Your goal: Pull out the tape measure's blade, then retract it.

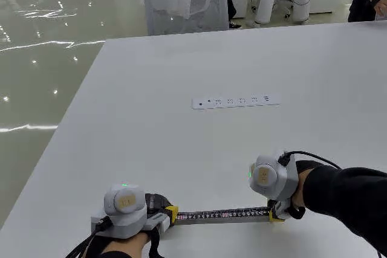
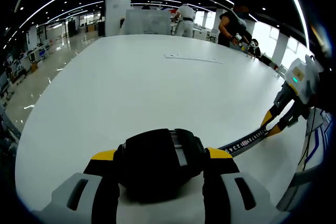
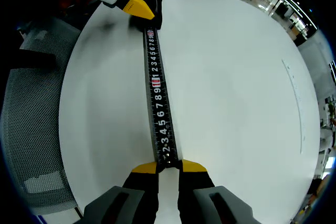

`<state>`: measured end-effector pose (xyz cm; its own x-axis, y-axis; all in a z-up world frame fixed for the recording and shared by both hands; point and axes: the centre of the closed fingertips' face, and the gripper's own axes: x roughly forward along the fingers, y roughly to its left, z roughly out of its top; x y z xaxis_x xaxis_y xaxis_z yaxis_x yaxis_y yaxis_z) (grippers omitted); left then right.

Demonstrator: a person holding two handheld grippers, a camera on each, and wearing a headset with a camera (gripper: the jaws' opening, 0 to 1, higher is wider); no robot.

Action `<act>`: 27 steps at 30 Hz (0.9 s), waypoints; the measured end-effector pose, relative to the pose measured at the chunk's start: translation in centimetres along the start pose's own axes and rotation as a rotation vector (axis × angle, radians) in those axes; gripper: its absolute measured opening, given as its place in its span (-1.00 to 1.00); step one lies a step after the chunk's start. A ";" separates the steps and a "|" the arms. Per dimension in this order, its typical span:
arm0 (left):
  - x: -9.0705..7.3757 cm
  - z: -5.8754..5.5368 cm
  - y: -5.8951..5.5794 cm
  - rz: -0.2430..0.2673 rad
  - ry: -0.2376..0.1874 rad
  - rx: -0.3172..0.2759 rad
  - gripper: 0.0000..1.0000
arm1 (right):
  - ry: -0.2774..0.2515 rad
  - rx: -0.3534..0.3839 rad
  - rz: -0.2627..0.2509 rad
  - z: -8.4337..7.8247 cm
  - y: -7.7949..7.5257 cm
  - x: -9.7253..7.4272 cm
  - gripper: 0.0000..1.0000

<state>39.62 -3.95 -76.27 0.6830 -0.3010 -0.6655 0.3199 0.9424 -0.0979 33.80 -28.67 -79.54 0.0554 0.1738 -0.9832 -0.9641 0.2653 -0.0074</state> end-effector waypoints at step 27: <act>0.1 -0.1 0.0 0.004 0.014 0.011 0.19 | -0.028 0.062 -0.004 0.9 0.0 0.1 -0.84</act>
<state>39.61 -3.98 -76.41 0.6751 -0.2953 -0.6761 0.3246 0.9418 -0.0872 34.06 -27.86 -79.48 0.0671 0.1990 -0.9777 -0.9461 0.3238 0.0010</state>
